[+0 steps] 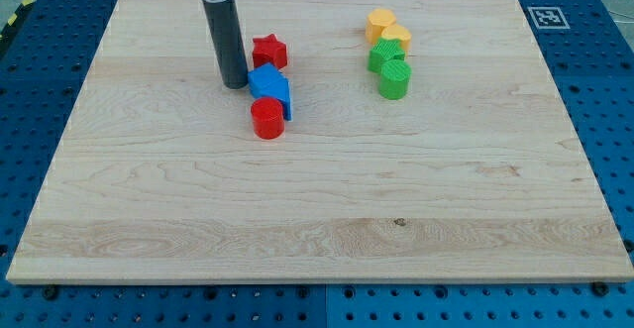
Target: Move red star into the blue cube
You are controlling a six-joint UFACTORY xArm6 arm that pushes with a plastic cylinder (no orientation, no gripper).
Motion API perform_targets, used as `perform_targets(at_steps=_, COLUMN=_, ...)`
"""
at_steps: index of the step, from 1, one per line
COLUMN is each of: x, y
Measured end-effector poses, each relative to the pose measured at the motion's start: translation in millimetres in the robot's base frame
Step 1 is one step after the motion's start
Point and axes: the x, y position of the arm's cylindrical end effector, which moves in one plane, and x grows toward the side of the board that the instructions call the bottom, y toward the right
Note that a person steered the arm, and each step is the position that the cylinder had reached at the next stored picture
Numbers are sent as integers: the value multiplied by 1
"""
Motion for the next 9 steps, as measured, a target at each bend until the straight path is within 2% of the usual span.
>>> perform_targets(at_steps=2, x=-4, y=14)
perform_targets(at_steps=3, x=-6, y=-20)
perform_targets(at_steps=4, x=-36, y=-67)
perform_targets(at_steps=5, x=-86, y=-74)
perform_targets(at_steps=7, x=-99, y=-31)
perform_targets(at_steps=9, x=-81, y=13)
